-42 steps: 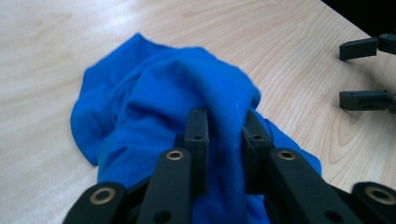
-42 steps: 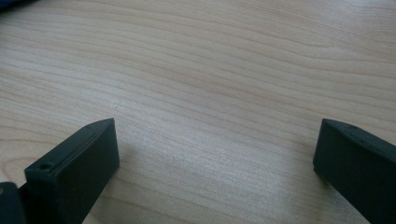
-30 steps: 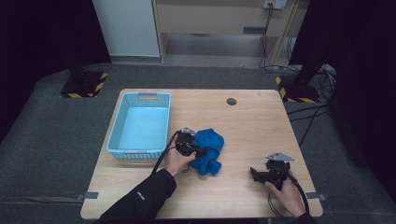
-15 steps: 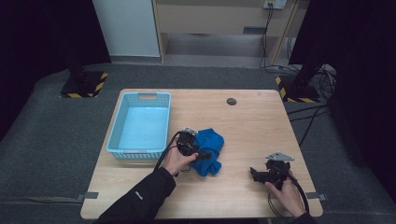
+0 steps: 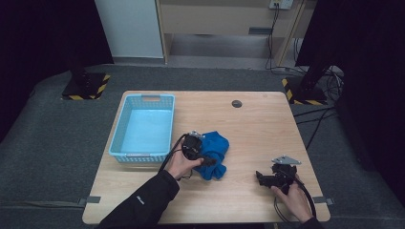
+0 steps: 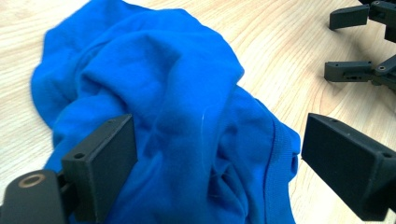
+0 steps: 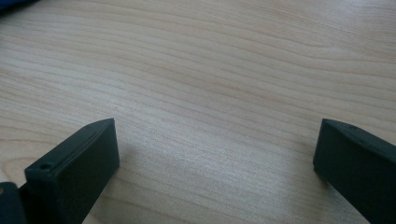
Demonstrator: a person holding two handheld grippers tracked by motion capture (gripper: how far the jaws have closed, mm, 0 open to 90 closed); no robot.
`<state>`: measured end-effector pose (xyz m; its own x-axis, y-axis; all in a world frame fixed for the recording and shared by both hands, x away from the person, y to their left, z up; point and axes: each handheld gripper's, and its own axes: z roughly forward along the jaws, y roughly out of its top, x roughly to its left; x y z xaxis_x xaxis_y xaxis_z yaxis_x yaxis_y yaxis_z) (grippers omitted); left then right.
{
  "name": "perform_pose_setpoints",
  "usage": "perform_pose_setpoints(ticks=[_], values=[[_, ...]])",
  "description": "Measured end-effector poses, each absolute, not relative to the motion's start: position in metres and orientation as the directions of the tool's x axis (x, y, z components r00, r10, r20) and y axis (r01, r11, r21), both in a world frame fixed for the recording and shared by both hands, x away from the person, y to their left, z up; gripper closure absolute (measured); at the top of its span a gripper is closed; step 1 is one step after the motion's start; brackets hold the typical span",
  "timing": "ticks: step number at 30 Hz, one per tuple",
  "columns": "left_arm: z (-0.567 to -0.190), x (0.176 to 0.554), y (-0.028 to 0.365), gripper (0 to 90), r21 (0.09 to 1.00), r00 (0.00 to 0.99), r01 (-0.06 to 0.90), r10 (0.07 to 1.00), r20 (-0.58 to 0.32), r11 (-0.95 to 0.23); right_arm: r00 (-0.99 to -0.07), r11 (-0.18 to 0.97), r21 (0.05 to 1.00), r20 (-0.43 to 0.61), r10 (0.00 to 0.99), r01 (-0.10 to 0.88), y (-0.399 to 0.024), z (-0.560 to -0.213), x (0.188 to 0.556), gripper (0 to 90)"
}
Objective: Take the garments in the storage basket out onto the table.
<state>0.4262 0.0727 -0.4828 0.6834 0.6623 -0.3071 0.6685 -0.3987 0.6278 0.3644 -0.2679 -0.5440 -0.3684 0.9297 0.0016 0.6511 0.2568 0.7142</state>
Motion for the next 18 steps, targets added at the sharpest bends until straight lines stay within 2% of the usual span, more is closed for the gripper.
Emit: perform_pose_setpoints(ticks=[9, 18], values=[[-0.477, 0.424, 0.077, 8.1, 0.626, 0.677, 0.674, 0.667, -0.311, -0.392, -0.368, 0.257, 0.714, 0.001, 0.93, 0.651, -0.268, -0.544, 0.364, 0.4], [-0.472, 0.413, 0.082, 8.4, 0.658, 0.688, 0.641, 0.676, -0.264, -0.396, -0.368, 0.257, 0.714, 0.001, 0.93, 0.651, -0.268, -0.544, 0.364, 0.4]])
